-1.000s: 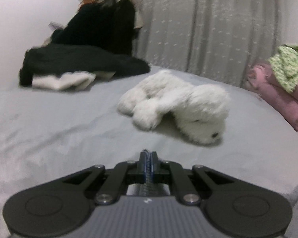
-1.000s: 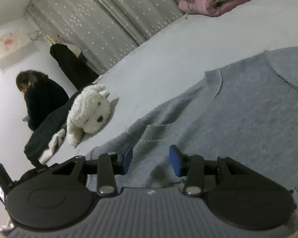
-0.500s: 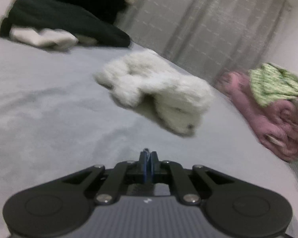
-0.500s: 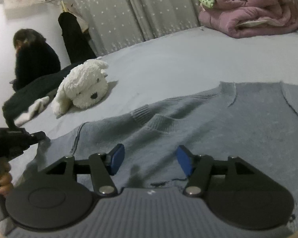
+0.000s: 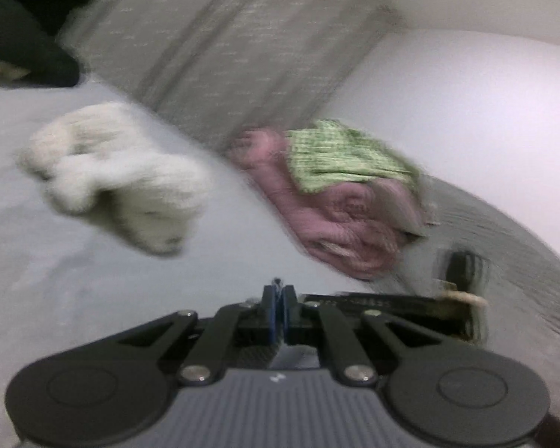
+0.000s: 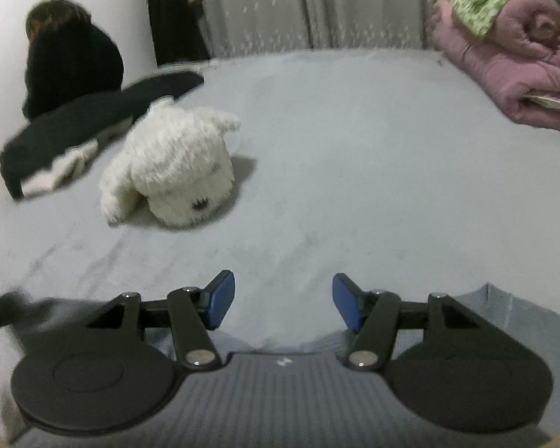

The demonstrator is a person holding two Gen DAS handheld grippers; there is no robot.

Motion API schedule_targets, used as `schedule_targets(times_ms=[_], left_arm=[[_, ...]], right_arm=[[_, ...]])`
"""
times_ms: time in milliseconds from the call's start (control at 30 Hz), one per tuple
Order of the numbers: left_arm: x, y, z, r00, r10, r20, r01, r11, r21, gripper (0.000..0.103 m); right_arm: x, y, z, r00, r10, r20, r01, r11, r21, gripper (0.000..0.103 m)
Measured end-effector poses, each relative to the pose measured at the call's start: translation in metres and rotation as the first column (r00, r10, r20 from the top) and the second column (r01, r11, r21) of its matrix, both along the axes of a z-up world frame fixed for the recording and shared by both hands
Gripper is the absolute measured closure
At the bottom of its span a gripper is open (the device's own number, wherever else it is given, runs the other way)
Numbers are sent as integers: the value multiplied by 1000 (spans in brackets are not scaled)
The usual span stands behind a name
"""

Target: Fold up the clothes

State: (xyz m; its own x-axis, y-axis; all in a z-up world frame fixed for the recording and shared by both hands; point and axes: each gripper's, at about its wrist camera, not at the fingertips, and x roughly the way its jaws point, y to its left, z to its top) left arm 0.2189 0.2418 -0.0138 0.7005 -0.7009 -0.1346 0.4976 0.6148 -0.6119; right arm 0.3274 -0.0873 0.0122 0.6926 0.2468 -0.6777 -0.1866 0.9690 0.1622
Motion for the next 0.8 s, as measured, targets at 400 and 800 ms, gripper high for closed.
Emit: schedule_targets(times_ms=[400, 800], left_arm=[[9, 8, -13, 998, -54, -22, 52, 993, -108, 100], [15, 6, -20, 994, 9, -112, -11, 1000, -21, 100]], right_arm=[[-49, -5, -54, 996, 91, -6, -89, 961, -261, 41], [-34, 19, -50, 965, 260, -38, -245, 835, -493, 43]])
